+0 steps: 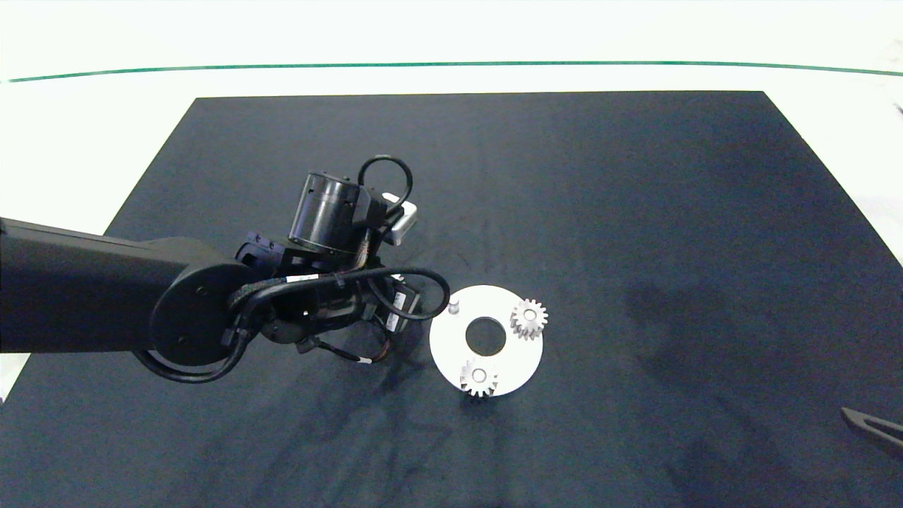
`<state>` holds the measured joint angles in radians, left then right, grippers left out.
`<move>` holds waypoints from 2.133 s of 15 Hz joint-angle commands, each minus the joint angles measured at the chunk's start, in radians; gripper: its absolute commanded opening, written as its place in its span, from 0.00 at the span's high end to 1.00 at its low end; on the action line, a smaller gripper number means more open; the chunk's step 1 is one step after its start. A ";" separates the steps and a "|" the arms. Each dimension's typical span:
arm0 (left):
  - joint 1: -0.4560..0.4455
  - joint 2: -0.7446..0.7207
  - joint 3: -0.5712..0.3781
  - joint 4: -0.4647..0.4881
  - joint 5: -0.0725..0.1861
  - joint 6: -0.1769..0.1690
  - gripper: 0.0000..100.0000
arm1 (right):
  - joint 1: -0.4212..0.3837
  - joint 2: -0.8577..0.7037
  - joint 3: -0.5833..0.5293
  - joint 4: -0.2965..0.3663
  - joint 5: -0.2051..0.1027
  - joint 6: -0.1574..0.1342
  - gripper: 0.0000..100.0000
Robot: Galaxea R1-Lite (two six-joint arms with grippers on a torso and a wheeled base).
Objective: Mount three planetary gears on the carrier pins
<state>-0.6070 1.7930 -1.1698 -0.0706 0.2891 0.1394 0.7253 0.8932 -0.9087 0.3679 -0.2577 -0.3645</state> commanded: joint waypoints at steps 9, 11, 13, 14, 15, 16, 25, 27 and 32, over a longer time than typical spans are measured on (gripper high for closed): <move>-0.007 0.002 0.005 -0.003 0.001 -0.012 0.59 | -0.001 0.000 0.001 0.002 -0.002 -0.002 0.00; -0.013 0.006 0.007 -0.006 0.002 -0.043 0.64 | -0.001 0.000 0.001 0.002 -0.002 -0.002 0.00; -0.013 0.005 0.009 -0.006 0.002 -0.044 0.68 | -0.001 0.001 0.001 0.002 -0.002 -0.002 0.00; -0.011 0.003 0.009 -0.006 0.002 -0.046 0.70 | -0.001 0.000 0.001 0.000 -0.002 -0.002 0.00; -0.011 -0.001 0.010 -0.006 0.002 -0.044 0.71 | -0.001 0.000 0.001 0.002 -0.002 -0.002 0.00; -0.011 -0.007 0.009 -0.006 0.002 -0.043 0.74 | -0.001 0.000 0.001 0.002 -0.002 -0.002 0.00; -0.122 -0.081 -0.002 0.005 0.002 0.006 0.87 | -0.001 -0.016 -0.001 0.000 0.000 -0.002 0.00; -0.148 -0.070 -0.028 0.012 0.002 0.043 0.87 | -0.001 -0.017 -0.001 0.000 0.000 -0.002 0.00; -0.178 -0.018 -0.137 0.117 0.004 0.043 0.87 | -0.001 -0.019 -0.001 0.000 -0.002 -0.004 0.00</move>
<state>-0.7764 1.7457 -1.2772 0.0462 0.2911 0.1817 0.7234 0.8755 -0.9100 0.3664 -0.2577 -0.3655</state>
